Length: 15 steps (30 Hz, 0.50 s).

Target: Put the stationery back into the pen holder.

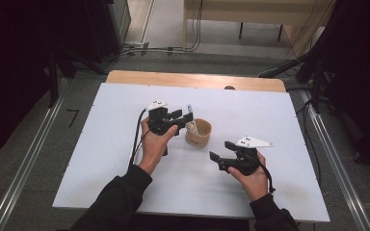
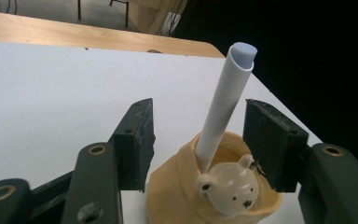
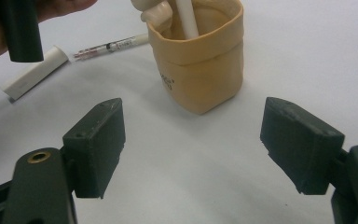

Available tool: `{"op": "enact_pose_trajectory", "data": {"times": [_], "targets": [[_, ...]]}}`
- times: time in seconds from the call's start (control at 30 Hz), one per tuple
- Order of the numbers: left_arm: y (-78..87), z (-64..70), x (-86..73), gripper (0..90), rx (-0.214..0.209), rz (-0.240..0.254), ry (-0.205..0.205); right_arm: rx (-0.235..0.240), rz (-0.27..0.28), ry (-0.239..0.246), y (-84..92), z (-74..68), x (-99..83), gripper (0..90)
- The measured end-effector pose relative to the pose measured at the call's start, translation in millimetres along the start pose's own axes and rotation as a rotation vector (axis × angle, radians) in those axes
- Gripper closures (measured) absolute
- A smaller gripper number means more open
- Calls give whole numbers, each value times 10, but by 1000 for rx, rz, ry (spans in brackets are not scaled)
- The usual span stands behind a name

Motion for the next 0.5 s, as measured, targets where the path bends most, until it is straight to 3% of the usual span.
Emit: {"op": "enact_pose_trajectory", "data": {"times": [0.5], "targets": [[229, -139, 6, 348, 16, 12, -33, -3, 3, -7, 0, 0, 0, 205]]}}
Point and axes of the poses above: each handheld gripper's, and its own axes: y roughly backward along the jaws, x roughly out of its top, z roughly to its right, the point moved 6 cm from there along -y, roughly forward along the jaws, and after that the axes turned 4 degrees about z, right-handed, at the moved point
